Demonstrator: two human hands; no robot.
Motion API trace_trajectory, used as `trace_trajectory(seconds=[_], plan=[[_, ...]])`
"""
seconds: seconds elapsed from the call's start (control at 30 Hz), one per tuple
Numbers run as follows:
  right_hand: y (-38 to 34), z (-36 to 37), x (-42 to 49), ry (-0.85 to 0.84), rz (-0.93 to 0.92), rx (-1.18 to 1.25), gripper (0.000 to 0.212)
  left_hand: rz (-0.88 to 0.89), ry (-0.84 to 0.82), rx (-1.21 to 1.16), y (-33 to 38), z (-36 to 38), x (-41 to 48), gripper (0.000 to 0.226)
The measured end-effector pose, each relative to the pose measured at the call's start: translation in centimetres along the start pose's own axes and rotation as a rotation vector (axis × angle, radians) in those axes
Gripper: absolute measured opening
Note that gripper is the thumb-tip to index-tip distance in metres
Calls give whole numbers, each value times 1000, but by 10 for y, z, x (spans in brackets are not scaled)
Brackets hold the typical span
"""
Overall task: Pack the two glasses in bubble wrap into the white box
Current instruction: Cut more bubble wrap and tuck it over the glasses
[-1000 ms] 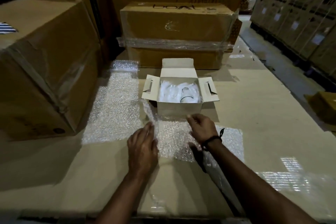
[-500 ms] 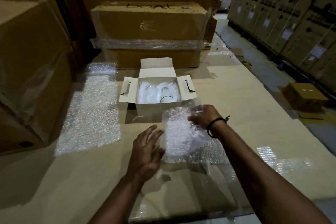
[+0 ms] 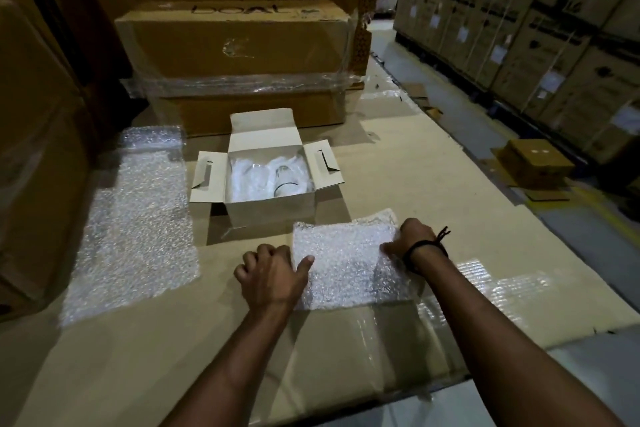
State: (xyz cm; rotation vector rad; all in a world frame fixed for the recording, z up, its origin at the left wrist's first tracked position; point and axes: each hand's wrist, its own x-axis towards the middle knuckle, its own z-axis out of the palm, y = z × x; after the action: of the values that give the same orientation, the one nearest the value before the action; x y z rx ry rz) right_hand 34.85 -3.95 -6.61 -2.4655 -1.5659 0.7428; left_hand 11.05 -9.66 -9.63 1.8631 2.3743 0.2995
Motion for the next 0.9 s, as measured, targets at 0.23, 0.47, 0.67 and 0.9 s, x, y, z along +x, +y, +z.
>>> trace_trajectory(seconds=[0.23,0.47,0.67,0.9], plan=[[-3,3,1,-49,-62,102,12,-39,-65,-976,-2,3,16,14],[-22,13,-19,-154,-47,659,65,-11,-126,-1406,-31,-33,21,25],[-52,17,-33,-297,-72,660,23,38,-82,-1290,-67,-47,42,22],[-75,43,-35,-198,-92,959,19,-74,159,-1187,-95,-55,47,16]])
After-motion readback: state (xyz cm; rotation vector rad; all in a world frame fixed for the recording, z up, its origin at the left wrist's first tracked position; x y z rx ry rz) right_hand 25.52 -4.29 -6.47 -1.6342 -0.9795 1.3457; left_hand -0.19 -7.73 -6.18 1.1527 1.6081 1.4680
